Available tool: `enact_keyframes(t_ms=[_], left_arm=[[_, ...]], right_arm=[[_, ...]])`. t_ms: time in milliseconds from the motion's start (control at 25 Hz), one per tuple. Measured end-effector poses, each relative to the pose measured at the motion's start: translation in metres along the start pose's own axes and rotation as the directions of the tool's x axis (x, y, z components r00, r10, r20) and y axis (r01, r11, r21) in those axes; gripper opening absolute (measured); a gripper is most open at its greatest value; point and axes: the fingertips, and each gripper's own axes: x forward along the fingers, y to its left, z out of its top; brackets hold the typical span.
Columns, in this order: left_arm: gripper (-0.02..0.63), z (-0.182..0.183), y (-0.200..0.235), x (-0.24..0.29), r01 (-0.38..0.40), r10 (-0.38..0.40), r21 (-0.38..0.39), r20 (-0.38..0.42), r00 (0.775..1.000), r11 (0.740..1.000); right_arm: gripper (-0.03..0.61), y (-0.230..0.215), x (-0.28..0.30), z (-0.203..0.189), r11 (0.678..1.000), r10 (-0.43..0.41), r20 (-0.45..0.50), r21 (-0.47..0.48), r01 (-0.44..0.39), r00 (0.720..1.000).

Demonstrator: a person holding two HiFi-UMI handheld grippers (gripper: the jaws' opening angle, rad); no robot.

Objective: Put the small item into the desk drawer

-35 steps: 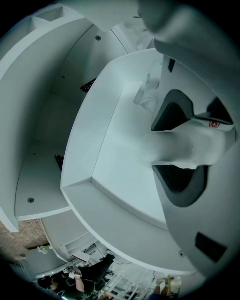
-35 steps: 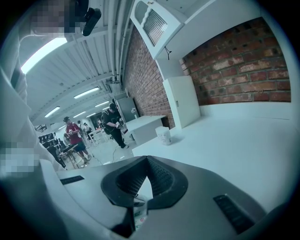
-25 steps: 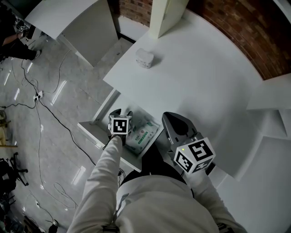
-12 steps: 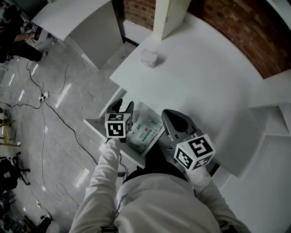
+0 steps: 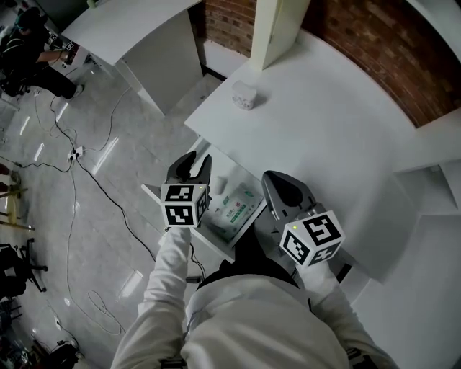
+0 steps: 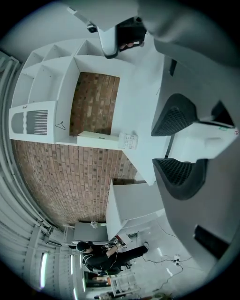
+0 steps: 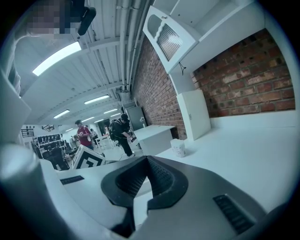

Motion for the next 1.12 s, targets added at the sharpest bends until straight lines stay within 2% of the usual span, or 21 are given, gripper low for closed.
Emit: enact_keyframes(t_ms=[480,760,1120], left_arm=[[0.095,0.034,0.002,-0.058,-0.023,0.023,0.002,0.135,0.991,1.000],[0.060,0.040,0.004,-0.087,-0.037,0.039,-0.015,0.184,0.982,0.999],[0.035,0.040,0.007,-0.116,-0.054,0.056,-0.014,0.207,0.977,0.998]], right_arm=[[0.028,0.017,-0.008,0.007,0.999,-0.001,0.027,-0.032,0.001,1.000],[0.028,0.027,-0.014,0.009,0.999,0.004,0.039,-0.047,-0.002,0.999],[0.029,0.037,-0.021,0.010,0.998,0.006,0.043,-0.065,-0.003,0.999]])
